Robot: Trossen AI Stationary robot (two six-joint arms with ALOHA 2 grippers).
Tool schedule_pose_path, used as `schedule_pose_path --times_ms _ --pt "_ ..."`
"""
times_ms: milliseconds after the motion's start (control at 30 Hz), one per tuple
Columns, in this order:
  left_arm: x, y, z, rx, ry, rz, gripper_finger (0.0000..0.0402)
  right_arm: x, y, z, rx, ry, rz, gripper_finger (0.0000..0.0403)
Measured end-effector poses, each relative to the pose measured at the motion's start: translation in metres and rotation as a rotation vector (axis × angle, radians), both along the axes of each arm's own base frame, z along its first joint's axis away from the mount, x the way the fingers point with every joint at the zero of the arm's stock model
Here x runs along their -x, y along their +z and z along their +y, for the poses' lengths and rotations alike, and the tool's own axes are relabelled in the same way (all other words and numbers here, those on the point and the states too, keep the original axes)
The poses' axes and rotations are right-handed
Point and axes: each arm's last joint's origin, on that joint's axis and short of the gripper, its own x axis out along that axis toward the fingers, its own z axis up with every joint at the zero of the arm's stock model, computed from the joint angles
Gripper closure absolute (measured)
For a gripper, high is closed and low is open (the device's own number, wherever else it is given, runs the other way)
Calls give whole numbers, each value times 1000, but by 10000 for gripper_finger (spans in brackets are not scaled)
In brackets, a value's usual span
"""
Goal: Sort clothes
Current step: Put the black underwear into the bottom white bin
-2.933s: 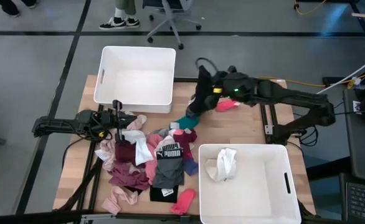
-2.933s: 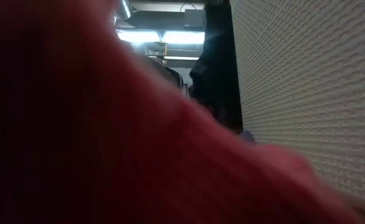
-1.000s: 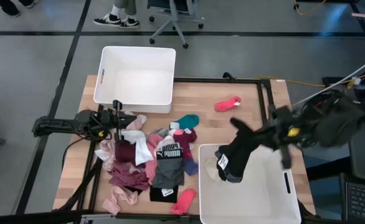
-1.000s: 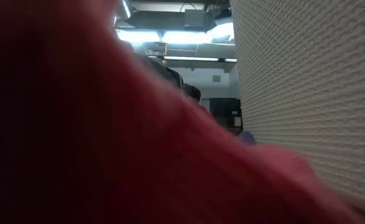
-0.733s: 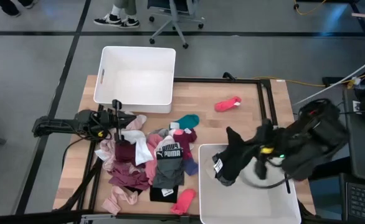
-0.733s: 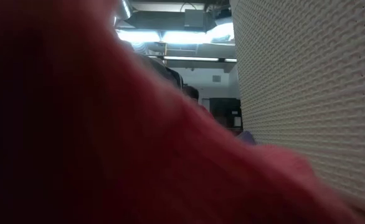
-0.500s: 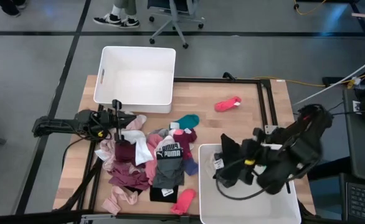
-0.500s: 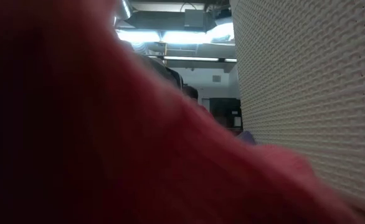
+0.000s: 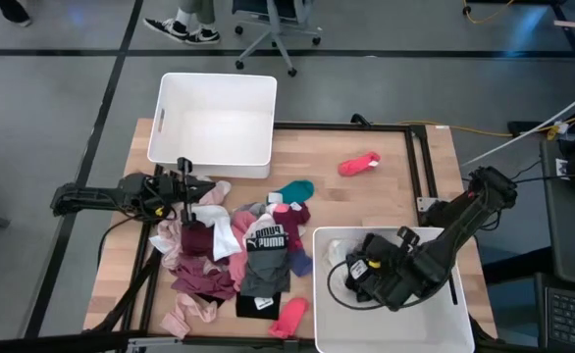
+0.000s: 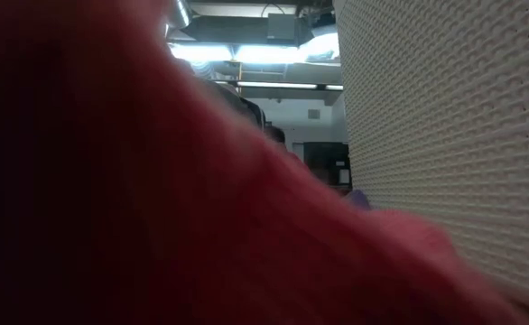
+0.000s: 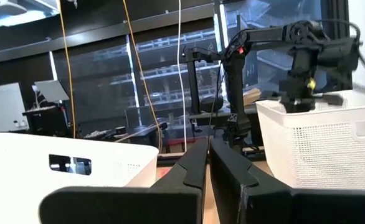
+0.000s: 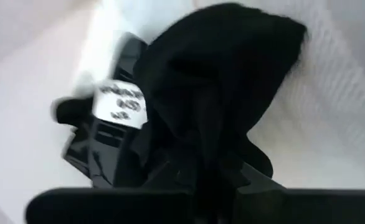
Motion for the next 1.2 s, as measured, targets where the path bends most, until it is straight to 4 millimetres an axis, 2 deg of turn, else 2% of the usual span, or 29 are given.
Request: schedule_pose_path --times_ms 133,300,433,567,700,900,1067,1200 --pt "0 0 0 13 -4 -2 391 1 -5 -1 -14 -76 11 368" --pt "0 0 0 10 -3 -2 391 2 -3 2 -88 -145 52 292" --pt "0 0 0 56 -19 -12 391 0 20 -1 -217 -215 168 222" --pt "0 1 0 85 -26 -27 391 -9 56 -13 -339 -326 190 178" --pt "0 1 0 84 -24 -22 391 -24 96 -25 -406 -299 9 159" --pt "0 0 0 91 -26 -19 391 -41 140 -50 -263 -104 -347 155" --pt "0 0 0 112 -31 -16 391 -68 156 -66 -69 82 -586 155" --pt "0 0 0 87 -24 -10 391 -101 154 -77 82 207 -658 155"
